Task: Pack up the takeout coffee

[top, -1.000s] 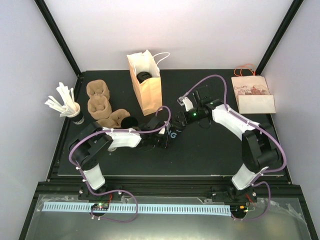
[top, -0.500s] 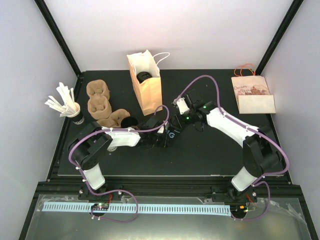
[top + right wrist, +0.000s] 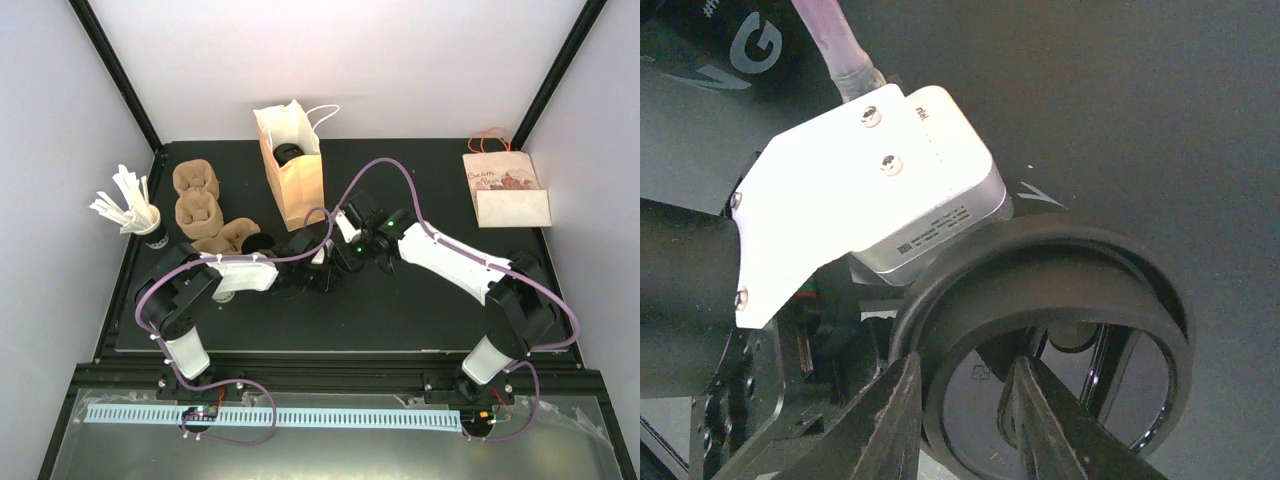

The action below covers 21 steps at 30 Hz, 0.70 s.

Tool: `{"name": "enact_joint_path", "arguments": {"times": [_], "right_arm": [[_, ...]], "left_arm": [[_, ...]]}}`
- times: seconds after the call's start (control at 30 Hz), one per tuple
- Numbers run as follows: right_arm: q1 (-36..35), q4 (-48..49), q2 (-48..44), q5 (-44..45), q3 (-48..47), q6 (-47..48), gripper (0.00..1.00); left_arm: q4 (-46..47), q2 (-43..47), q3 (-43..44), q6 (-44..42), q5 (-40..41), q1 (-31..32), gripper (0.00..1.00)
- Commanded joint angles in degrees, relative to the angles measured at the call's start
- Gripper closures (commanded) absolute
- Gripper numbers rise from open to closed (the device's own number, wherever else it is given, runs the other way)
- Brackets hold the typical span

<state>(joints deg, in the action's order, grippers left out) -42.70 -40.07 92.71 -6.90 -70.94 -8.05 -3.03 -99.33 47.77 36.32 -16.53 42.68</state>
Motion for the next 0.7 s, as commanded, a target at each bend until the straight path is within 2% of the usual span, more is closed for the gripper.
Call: {"name": "enact_joint_path", "arguments": {"times": [0.0,0.33,0.5,0.67], "right_arm": [[-2.4,-1.5,2.1,-3.0,-1.3,-0.8,0.73],[-2.7,-0.6,6.3,1.1,-7.6,-1.1,0.76],[-2.7,-1.2,9.0,3.6,-11.5,-1.4,0.83],[-2.6,1.9,9.5,2.9,-11.4,-2.6,0.92]], "left_arm": [[-3.6,-0.7,0.1,-1.8,2.4,-0.4,0.59],[-0.6,5.8,-4.2,-0.6,0.9,-2.8,0.54],[-1.0,8.0,-5.0,-1.2,0.7,-4.1,0.53],[0.1,7.6,-5.4,-1.8,-0.7,-4.6,0.53]]}}
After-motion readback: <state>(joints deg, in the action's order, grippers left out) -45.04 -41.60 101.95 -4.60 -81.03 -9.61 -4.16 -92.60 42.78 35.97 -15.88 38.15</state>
